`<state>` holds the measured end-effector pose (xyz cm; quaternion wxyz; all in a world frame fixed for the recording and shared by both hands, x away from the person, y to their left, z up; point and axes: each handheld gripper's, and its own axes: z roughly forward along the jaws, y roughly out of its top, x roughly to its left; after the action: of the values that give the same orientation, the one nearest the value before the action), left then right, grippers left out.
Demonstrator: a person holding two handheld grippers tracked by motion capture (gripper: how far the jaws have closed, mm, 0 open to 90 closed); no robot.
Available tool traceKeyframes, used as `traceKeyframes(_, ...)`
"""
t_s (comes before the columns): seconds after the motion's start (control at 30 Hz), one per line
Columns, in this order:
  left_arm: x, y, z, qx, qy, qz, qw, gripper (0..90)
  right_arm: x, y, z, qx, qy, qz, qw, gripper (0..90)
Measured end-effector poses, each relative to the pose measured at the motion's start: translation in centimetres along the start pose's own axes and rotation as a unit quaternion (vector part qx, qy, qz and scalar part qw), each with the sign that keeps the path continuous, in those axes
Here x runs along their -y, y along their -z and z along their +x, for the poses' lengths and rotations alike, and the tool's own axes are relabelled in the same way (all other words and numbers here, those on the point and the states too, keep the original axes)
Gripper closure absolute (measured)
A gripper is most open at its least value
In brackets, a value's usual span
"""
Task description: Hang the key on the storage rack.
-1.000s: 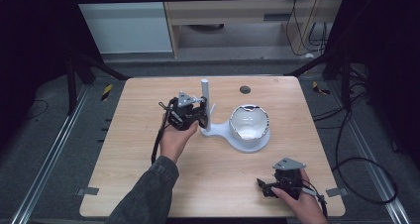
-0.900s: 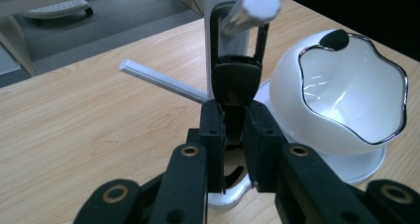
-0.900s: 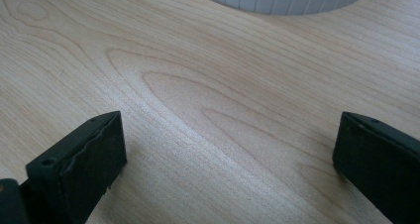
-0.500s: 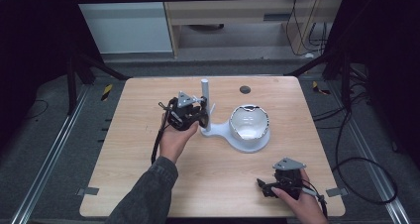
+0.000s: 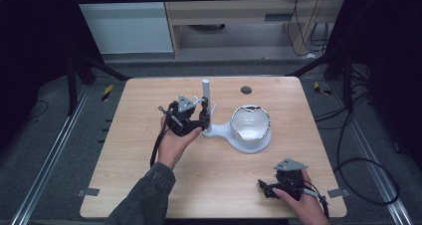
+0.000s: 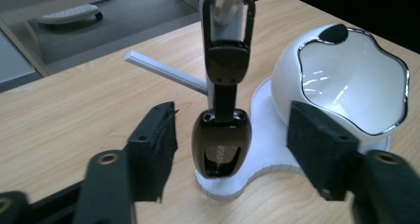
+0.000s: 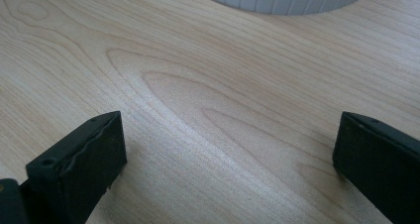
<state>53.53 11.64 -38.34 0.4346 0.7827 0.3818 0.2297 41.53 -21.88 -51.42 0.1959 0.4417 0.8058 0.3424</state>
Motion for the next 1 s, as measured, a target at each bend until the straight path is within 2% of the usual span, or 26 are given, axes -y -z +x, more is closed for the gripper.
traceKeyframes(0.07,0.3,0.4,-0.2,0.003,0.001,0.009,1.0000,22.8,0.0,0.0,0.0,-0.001,-0.004,0.001,1.0000,0.4)
traceKeyframes(0.2,0.8,1.1,-0.4,0.011,0.001,0.008,0.9999,15.6,0.0,0.0,0.0,0.000,0.000,0.001,1.0000,0.4)
traceKeyframes(0.3,1.4,2.2,-0.5,0.019,-0.013,0.022,0.9995,12.2,0.0,0.0,0.0,0.000,0.000,0.001,1.0000,0.4)
traceKeyframes(0.43,1.9,3.0,-0.4,0.027,-0.018,0.028,0.9991,9.9,0.0,0.0,0.0,-0.001,-0.004,0.002,1.0000,0.4)
traceKeyframes(0.63,3.6,4.2,-0.4,0.030,-0.044,0.045,0.9975,8.4,0.0,0.0,0.0,0.000,0.000,0.001,1.0000,0.4)
traceKeyframes(1.0,6.5,4.6,1.0,0.033,-0.047,0.074,0.9956,6.9,0.0,0.0,0.0,-0.001,-0.004,0.002,1.0000,0.4)
